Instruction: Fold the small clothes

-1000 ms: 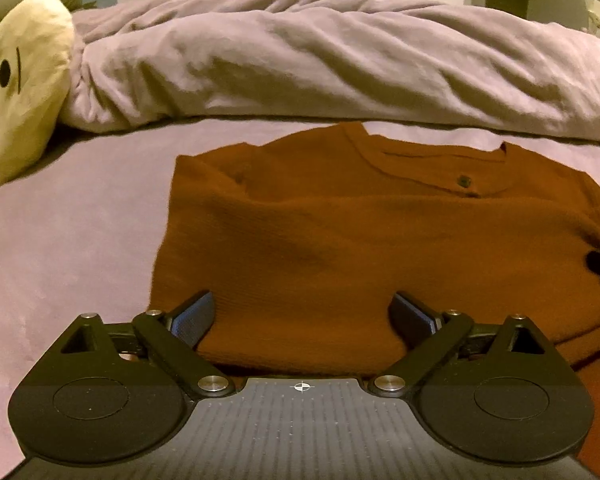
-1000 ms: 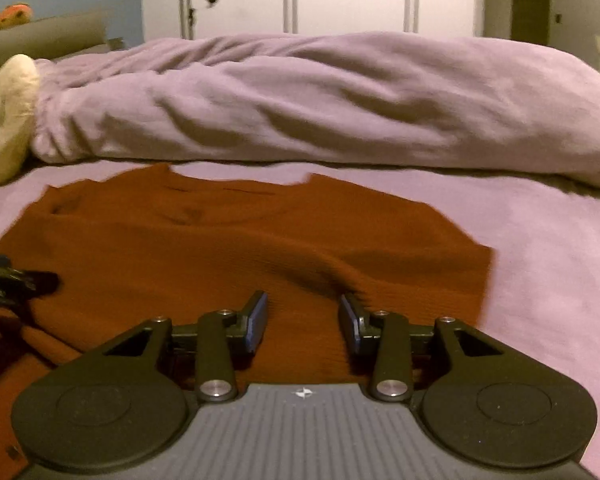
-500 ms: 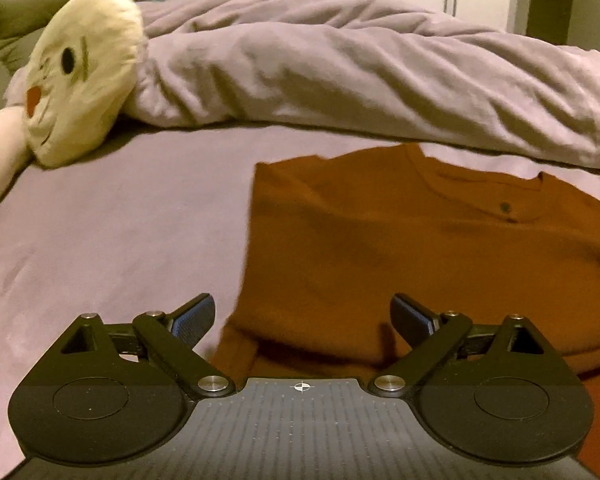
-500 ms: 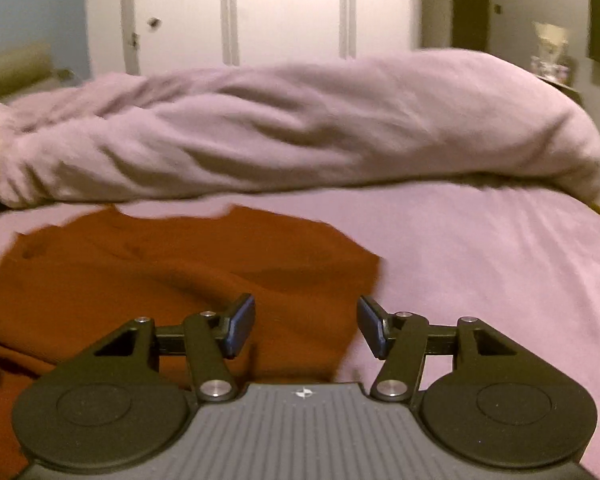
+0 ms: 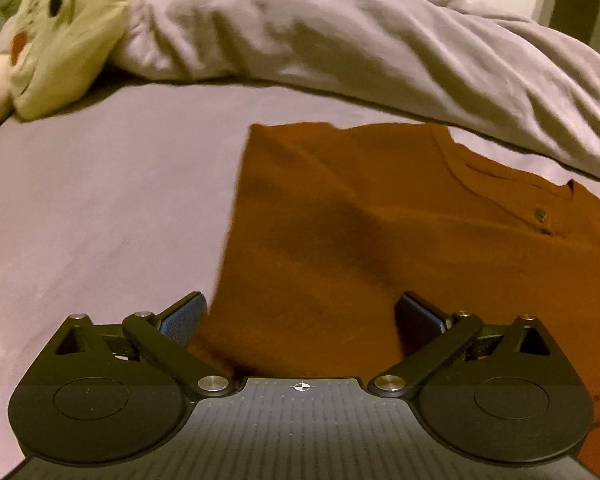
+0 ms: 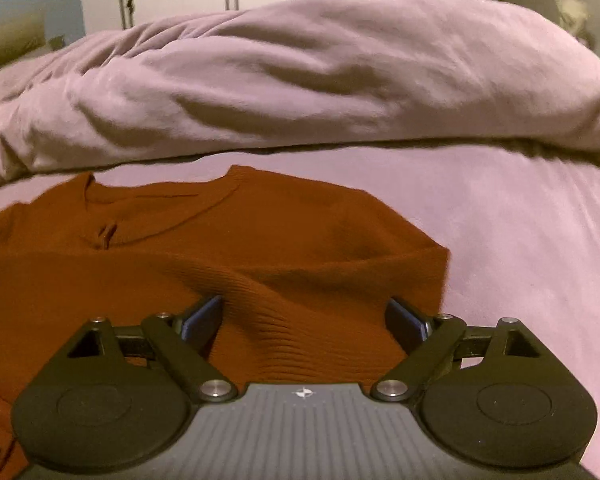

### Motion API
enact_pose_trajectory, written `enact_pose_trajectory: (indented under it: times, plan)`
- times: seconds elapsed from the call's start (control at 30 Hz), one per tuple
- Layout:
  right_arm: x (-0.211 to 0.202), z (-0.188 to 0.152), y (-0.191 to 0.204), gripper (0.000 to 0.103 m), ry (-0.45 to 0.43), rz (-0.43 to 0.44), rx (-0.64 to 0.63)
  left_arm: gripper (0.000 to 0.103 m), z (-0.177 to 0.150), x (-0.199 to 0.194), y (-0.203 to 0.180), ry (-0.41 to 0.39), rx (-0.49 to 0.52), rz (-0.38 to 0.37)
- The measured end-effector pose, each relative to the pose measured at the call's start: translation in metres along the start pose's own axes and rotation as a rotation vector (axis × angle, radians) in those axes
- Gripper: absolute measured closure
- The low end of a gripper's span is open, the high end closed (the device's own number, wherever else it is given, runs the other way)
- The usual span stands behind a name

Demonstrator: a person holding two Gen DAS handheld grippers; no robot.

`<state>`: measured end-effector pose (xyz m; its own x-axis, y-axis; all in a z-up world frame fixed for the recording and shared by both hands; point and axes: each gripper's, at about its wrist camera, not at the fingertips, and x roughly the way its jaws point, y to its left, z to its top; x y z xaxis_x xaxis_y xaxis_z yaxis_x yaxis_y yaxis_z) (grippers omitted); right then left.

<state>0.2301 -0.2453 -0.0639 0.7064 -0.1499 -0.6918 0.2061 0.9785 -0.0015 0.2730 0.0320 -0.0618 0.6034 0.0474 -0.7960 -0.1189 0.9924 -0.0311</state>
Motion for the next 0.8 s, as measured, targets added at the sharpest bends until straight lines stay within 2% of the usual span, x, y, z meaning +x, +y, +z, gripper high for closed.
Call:
enact_pose_trajectory:
  times: [0.1,0.17,0.23,0.3,0.37,0.53,0.7,0.8]
  plan:
    - [-0.024,-0.01,-0.01,0.016,0.004,-0.021,-0.009,0.0,-0.017,-0.026,0.014,-0.016,0.0,0.0]
    - [-0.05,-0.023,-0.021,0.017,-0.005,0.006,0.006,0.0,-0.033,-0.048,0.024,-0.025,-0.009,-0.014]
    - [-0.082,-0.039,-0.028,0.017,-0.027,0.03,0.022,0.0,-0.052,-0.068,0.031,0.0,0.004,0.01]
    - [-0.118,-0.06,-0.036,0.014,-0.033,0.073,0.054,0.0,-0.072,-0.088,0.04,-0.002,0.012,0.017]
    - [-0.149,-0.08,-0.044,0.004,-0.037,0.11,0.095,0.0,-0.09,-0.105,0.049,0.003,0.015,0.022]
    - [-0.184,-0.117,-0.059,0.004,0.081,0.176,0.163,0.0,-0.119,-0.123,0.072,0.086,-0.015,0.005]
    - [-0.202,-0.144,-0.079,0.005,0.15,0.253,0.262,0.0,-0.135,-0.139,0.079,0.104,0.032,-0.019]
    - [-0.208,-0.159,-0.085,0.02,0.203,0.276,0.295,0.001,-0.143,-0.144,0.085,0.13,0.001,-0.067]
